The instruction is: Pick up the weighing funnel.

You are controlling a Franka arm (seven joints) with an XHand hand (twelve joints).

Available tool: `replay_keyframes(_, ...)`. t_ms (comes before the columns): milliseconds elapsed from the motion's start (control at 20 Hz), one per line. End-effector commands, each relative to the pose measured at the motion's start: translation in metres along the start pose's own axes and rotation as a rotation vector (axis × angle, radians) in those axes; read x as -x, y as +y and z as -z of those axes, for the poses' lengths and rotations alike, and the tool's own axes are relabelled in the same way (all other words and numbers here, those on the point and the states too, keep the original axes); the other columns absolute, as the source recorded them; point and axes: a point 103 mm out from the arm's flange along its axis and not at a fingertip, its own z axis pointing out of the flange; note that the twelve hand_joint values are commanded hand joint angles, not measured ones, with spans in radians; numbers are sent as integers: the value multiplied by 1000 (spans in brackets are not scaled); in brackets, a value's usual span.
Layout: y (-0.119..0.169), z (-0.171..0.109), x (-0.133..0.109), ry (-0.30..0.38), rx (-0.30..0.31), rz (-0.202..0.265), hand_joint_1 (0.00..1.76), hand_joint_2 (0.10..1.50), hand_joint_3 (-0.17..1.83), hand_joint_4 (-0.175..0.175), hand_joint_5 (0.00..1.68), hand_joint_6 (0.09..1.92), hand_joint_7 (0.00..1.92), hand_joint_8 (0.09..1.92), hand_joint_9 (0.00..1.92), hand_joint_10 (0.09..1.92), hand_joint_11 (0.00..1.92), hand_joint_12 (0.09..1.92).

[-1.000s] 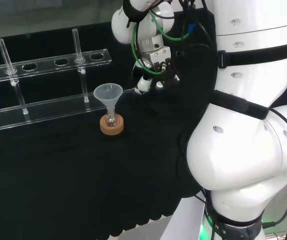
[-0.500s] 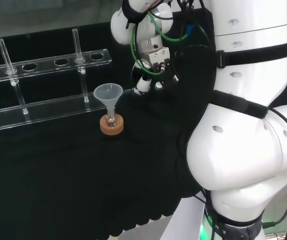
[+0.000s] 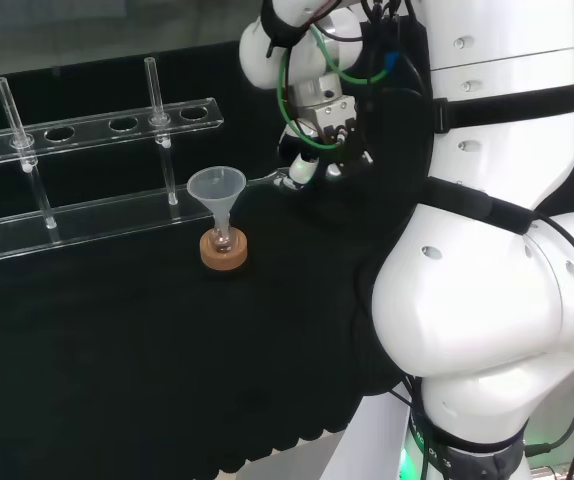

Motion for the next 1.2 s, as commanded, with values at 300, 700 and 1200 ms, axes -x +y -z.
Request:
replay_keyframes(300, 10, 1, -17, -16, 12, 4, 837, 634, 559, -13, 648, 171, 399, 702, 658, 559, 453, 1301)
replay_keyframes(700, 12, 1, -19, -34, 14, 1, 841, 628, 577, -12, 558, 410, 402, 704, 665, 552, 452, 1305)
replay_keyframes(1200, 12, -1, -12, -29, 28, 3, 869, 630, 584, -8, 570, 508, 410, 707, 674, 553, 470, 1294)
